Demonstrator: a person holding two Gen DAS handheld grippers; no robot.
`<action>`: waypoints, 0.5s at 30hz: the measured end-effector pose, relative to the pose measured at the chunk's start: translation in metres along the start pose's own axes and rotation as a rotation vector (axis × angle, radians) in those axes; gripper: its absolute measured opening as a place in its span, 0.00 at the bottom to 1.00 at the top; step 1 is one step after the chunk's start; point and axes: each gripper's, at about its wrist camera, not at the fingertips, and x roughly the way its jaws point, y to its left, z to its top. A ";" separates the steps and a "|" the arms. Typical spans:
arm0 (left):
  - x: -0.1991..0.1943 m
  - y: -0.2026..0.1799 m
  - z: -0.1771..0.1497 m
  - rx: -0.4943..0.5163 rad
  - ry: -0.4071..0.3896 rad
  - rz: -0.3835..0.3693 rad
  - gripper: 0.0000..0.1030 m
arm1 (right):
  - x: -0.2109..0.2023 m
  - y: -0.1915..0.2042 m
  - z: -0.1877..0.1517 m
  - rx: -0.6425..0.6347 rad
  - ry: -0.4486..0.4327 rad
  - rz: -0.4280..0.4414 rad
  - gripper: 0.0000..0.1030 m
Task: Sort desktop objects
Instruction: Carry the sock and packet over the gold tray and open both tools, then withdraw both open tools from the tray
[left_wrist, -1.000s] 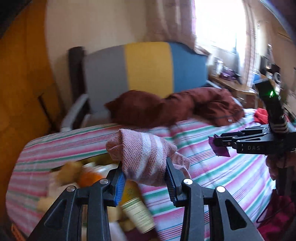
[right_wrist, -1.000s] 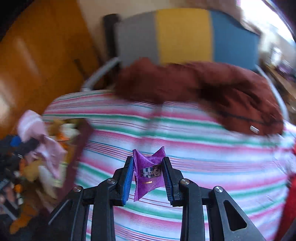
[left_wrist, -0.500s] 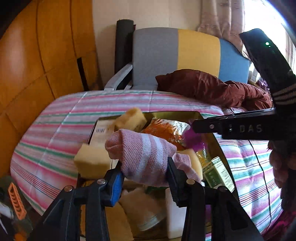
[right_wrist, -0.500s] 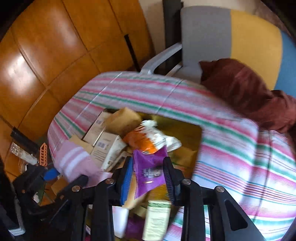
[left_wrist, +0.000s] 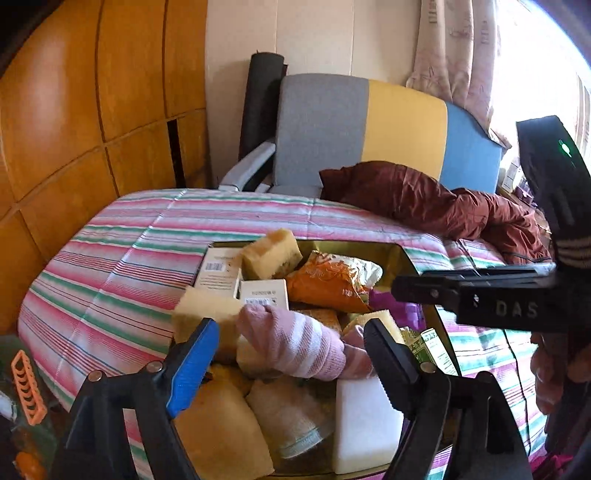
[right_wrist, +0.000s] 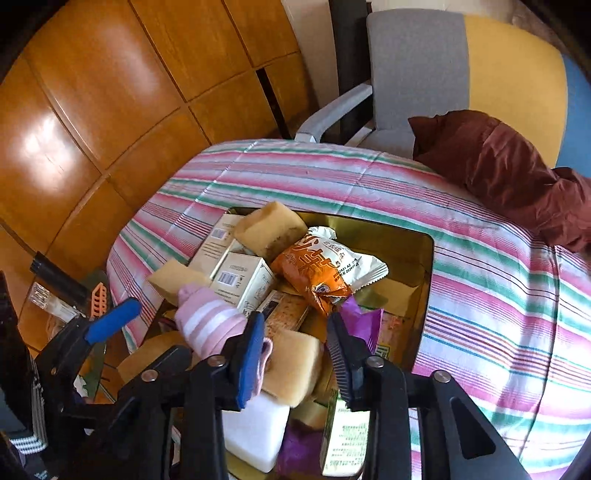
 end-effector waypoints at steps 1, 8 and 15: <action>-0.004 0.000 0.001 -0.003 -0.005 0.009 0.80 | -0.003 0.001 -0.002 0.001 -0.008 -0.005 0.41; -0.035 -0.005 0.005 0.001 -0.052 0.077 0.80 | -0.028 0.006 -0.028 0.006 -0.074 -0.062 0.56; -0.053 -0.019 0.005 -0.008 -0.029 0.221 0.80 | -0.037 0.011 -0.062 0.037 -0.098 -0.051 0.59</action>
